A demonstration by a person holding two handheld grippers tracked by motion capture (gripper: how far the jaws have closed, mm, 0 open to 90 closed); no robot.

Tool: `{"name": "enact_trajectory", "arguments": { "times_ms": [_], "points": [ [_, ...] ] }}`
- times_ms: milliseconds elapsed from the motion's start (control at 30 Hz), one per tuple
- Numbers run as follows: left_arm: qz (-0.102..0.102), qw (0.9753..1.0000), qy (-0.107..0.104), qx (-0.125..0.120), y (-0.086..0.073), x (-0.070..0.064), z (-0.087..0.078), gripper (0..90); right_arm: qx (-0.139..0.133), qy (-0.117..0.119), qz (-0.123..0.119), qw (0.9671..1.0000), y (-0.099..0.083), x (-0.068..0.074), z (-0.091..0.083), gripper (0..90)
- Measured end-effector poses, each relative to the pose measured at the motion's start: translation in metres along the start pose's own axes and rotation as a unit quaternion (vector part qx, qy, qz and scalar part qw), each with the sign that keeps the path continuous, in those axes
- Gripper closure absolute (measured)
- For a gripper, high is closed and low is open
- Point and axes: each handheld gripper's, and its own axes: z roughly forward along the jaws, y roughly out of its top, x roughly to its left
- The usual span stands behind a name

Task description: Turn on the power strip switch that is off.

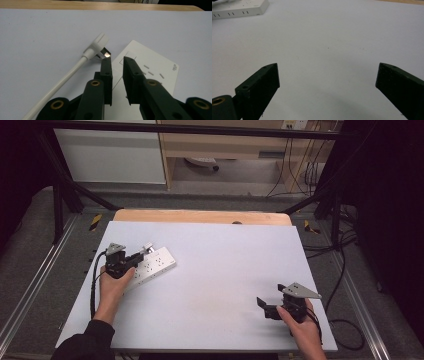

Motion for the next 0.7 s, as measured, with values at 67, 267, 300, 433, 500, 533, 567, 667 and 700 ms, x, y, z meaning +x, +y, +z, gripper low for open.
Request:
{"name": "enact_trajectory", "arguments": {
  "times_ms": [67,267,300,433,500,533,567,667,700],
  "points": [
    [0.002,1.0000,0.000,-0.003,0.0002,-0.0004,0.0003,73.4,0.000,0.000,0.000,1.0000,0.0000,0.0000,0.0000,5.5],
    [0.002,0.9999,-0.003,-0.010,0.0009,-0.0023,0.0005,64.3,0.000,0.000,0.000,1.0000,0.0000,0.0000,0.0000,5.5],
    [0.004,0.9999,-0.002,-0.011,0.0011,-0.0028,0.0003,62.2,0.000,0.000,0.000,1.0000,0.0000,-0.0001,0.0000,5.5],
    [0.003,0.9998,-0.004,-0.019,0.0019,-0.0042,0.0006,50.5,0.001,0.001,0.001,1.0000,0.0000,0.0001,0.0001,5.5],
    [0.002,0.9998,-0.007,-0.021,0.0020,-0.0048,0.0013,45.1,0.001,0.001,0.000,1.0000,0.0000,0.0001,0.0001,5.5],
    [0.001,0.9997,-0.006,-0.022,0.0022,-0.0052,0.0018,42.6,0.000,0.000,0.001,1.0000,0.0000,0.0001,0.0002,5.5],
    [0.002,0.9997,-0.005,-0.022,0.0023,-0.0055,0.0019,40.4,0.000,0.000,0.000,1.0000,0.0000,0.0001,0.0002,5.5],
    [0.004,0.9996,-0.004,-0.028,0.0032,-0.0071,0.0016,32.4,0.001,0.001,0.001,1.0000,0.0000,0.0003,0.0002,5.5],
    [0.003,0.9995,-0.006,-0.030,0.0036,-0.0075,0.0015,29.6,0.001,0.001,0.001,1.0000,0.0000,0.0004,0.0003,5.5]
  ]
}}
